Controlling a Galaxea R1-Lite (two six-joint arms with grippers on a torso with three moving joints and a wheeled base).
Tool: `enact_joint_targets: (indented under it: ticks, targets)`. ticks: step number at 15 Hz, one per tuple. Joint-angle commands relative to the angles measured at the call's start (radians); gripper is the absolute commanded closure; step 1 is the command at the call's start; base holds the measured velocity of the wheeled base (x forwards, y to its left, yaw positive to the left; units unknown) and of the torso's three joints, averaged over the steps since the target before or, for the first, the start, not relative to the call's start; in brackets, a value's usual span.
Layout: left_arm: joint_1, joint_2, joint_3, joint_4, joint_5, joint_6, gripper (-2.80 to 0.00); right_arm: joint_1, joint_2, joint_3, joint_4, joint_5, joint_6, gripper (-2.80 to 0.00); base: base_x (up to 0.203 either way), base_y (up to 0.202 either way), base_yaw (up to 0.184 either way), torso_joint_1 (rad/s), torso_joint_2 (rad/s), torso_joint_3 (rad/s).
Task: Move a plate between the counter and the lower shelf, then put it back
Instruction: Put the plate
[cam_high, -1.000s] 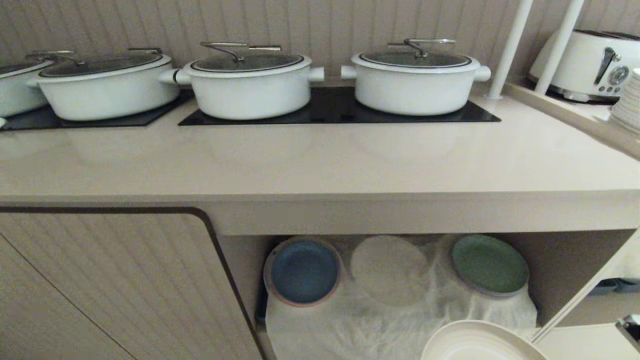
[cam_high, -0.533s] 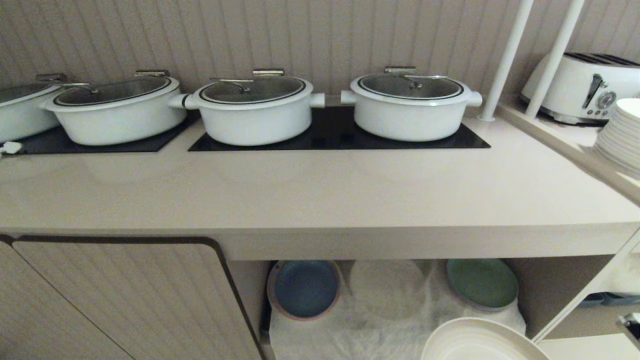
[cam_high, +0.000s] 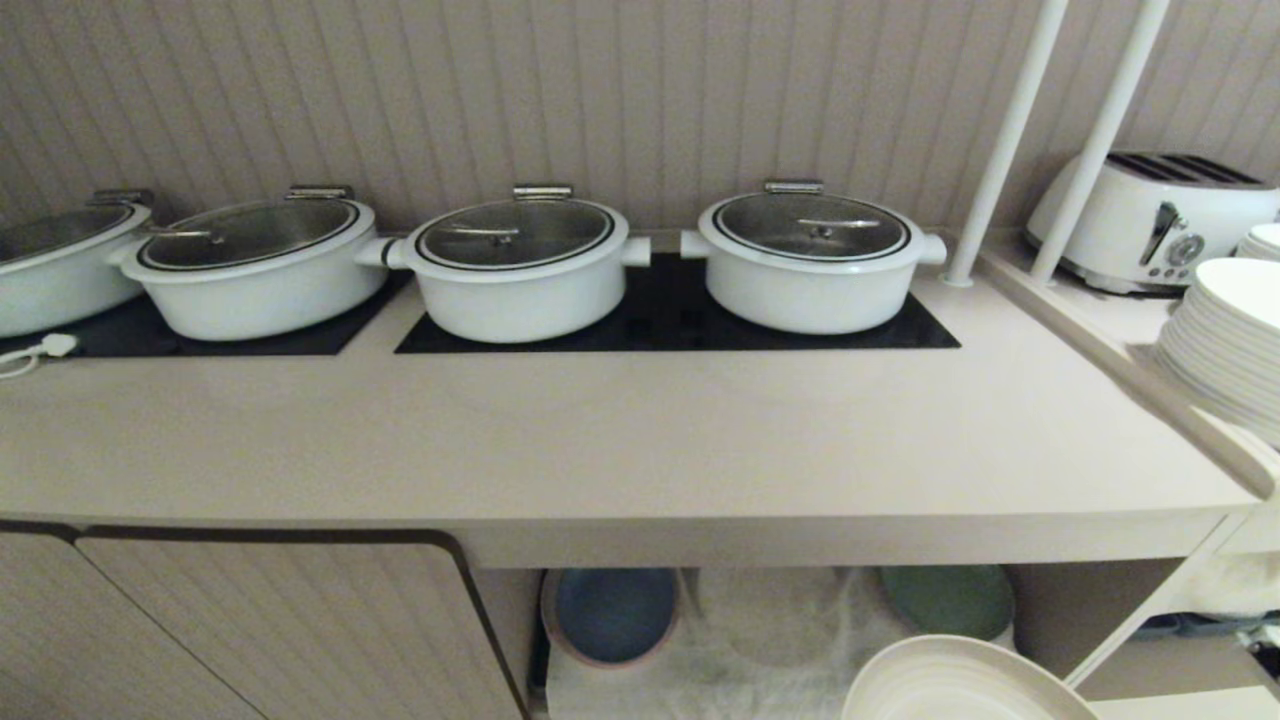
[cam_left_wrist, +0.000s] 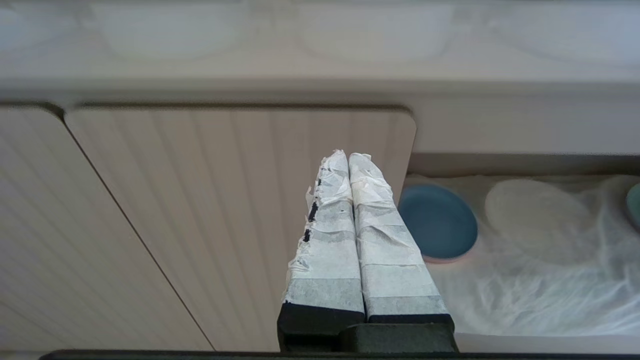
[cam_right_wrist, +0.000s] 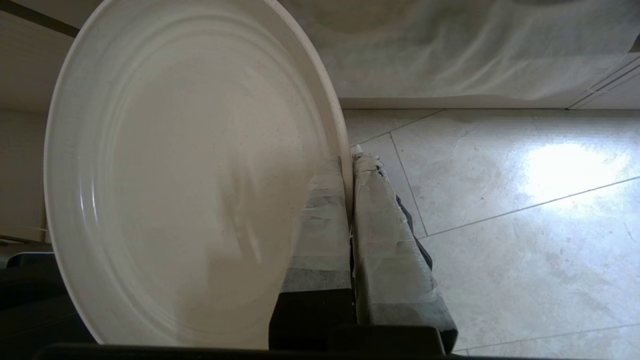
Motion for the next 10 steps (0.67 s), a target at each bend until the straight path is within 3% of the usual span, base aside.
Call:
enact_joint_targets:
  ticks: [1, 10]
  targets:
    - [0.0, 0.0, 0.0, 0.0, 0.0, 0.0, 0.0, 0.0, 0.001, 0.0, -0.001, 0.002, 0.001, 0.0, 0.0, 0.0, 0.0, 0.246, -0.5, -0.269]
    - [0.0, 0.0, 0.0, 0.0, 0.0, 0.0, 0.0, -0.003, -0.002, 0.0, -0.008, 0.002, 0.001, 0.0, 0.0, 0.0, 0.0, 0.179, -0.36, -0.183]
